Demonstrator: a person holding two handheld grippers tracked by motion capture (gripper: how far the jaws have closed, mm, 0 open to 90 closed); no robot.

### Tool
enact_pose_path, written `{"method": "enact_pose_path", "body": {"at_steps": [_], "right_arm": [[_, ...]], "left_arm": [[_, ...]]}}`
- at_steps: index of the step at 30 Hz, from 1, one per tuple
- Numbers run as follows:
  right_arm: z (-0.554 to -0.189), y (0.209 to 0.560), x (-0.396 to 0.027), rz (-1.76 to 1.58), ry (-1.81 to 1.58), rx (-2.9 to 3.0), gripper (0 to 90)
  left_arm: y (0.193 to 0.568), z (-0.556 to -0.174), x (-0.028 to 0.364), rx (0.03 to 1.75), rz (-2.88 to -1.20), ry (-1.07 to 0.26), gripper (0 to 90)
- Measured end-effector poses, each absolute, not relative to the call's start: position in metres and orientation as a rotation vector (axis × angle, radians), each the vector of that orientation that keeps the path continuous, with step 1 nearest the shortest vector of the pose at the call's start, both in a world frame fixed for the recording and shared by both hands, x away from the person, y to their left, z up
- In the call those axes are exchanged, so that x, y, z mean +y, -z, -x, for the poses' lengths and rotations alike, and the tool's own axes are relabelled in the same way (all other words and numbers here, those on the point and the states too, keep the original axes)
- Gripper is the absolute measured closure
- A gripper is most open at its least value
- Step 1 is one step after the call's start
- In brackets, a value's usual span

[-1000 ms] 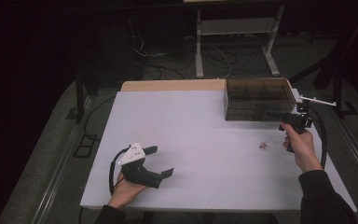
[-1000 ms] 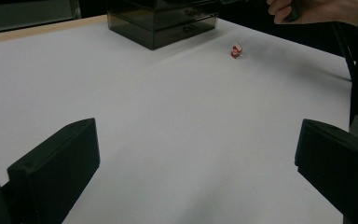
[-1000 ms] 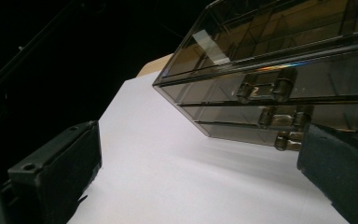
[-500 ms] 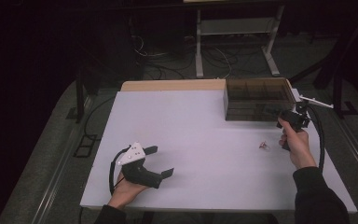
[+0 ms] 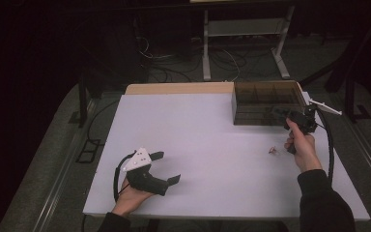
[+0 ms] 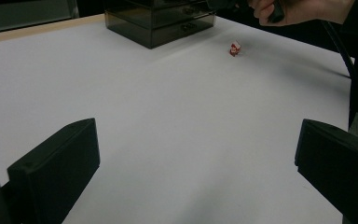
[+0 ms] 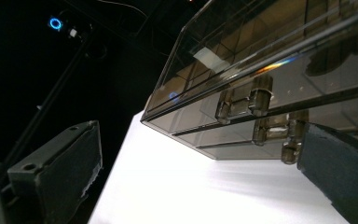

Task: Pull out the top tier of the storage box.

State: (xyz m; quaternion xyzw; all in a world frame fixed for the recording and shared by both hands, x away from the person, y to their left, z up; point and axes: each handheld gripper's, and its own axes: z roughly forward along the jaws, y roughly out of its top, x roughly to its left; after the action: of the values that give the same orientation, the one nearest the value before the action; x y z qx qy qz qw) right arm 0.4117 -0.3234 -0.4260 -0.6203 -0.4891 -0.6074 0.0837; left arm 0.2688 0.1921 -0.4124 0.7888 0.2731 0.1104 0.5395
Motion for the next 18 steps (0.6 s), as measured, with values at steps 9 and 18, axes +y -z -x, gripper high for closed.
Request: {"method": "enact_pose_path", "body": {"at_steps": [9,18], "right_arm": [[-0.4143,0.4298,-0.321,1.869,1.778,-1.418,0.0],[-0.4146,0.4298,-0.322,1.917,1.773,-1.336,12.1]], "left_arm": [[0.4124,-0.2687,0.1918,0.649,-1.876,-0.262,0.0],[0.4125,-0.2686,0.1913,0.646,-1.881,-0.26,0.0]]}}
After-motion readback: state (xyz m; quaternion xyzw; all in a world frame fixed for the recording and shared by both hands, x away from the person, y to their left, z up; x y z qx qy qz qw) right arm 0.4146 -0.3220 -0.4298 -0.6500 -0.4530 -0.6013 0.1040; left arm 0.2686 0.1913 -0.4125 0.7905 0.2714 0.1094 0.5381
